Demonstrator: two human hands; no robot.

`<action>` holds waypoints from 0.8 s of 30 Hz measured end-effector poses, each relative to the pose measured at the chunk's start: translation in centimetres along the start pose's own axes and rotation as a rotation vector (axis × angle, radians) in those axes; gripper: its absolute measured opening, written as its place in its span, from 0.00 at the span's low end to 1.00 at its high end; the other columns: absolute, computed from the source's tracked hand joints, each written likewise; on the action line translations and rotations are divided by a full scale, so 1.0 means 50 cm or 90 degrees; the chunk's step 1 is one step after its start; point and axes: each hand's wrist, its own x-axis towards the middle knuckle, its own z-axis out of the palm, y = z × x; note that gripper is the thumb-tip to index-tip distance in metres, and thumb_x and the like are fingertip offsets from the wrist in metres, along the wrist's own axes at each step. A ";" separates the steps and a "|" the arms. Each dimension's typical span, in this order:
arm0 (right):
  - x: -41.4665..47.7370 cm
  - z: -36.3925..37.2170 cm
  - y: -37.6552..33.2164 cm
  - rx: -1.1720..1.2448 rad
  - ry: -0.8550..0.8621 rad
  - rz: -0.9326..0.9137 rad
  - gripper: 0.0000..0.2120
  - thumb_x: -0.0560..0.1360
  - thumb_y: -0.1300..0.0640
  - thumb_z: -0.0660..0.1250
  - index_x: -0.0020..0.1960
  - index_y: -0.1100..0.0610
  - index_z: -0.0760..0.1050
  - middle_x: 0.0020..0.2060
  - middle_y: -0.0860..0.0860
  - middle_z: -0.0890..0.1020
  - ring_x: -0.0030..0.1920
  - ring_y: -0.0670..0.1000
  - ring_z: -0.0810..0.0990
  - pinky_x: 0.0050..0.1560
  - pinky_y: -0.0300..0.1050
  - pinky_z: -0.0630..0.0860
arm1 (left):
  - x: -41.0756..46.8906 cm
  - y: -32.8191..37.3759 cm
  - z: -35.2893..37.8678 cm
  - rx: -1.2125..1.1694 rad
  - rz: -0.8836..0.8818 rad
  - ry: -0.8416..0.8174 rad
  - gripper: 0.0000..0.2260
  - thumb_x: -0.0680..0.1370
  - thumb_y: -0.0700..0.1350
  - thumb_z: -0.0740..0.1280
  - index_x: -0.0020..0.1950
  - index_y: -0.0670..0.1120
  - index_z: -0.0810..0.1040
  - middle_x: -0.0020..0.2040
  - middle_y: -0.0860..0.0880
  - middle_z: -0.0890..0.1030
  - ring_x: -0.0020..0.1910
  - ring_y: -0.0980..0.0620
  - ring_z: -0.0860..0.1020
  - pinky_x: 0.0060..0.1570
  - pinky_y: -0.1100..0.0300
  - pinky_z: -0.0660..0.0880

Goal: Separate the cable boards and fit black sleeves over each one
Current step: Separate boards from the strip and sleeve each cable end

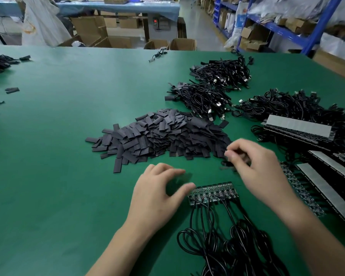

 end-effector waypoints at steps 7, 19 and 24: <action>0.284 -0.045 -0.025 -0.169 0.004 -0.039 0.06 0.82 0.56 0.67 0.54 0.57 0.82 0.49 0.53 0.84 0.42 0.51 0.81 0.46 0.45 0.76 | -0.007 0.003 -0.002 0.009 0.021 -0.111 0.27 0.68 0.77 0.63 0.55 0.61 0.83 0.53 0.64 0.73 0.58 0.60 0.70 0.61 0.57 0.71; 0.192 -0.046 -0.065 -0.040 -0.146 -0.032 0.06 0.81 0.47 0.67 0.54 0.43 0.82 0.48 0.36 0.83 0.48 0.35 0.79 0.44 0.34 0.69 | -0.002 0.013 -0.019 -0.347 -0.031 -0.195 0.11 0.73 0.47 0.79 0.53 0.57 0.84 0.45 0.55 0.83 0.43 0.60 0.82 0.48 0.70 0.75; 0.011 -0.003 -0.008 0.053 -0.279 0.048 0.04 0.78 0.50 0.72 0.49 0.40 0.83 0.48 0.36 0.82 0.47 0.41 0.81 0.47 0.34 0.75 | -0.003 0.005 -0.019 -0.186 0.104 -0.190 0.06 0.79 0.47 0.73 0.51 0.59 0.86 0.52 0.60 0.80 0.52 0.62 0.78 0.53 0.69 0.71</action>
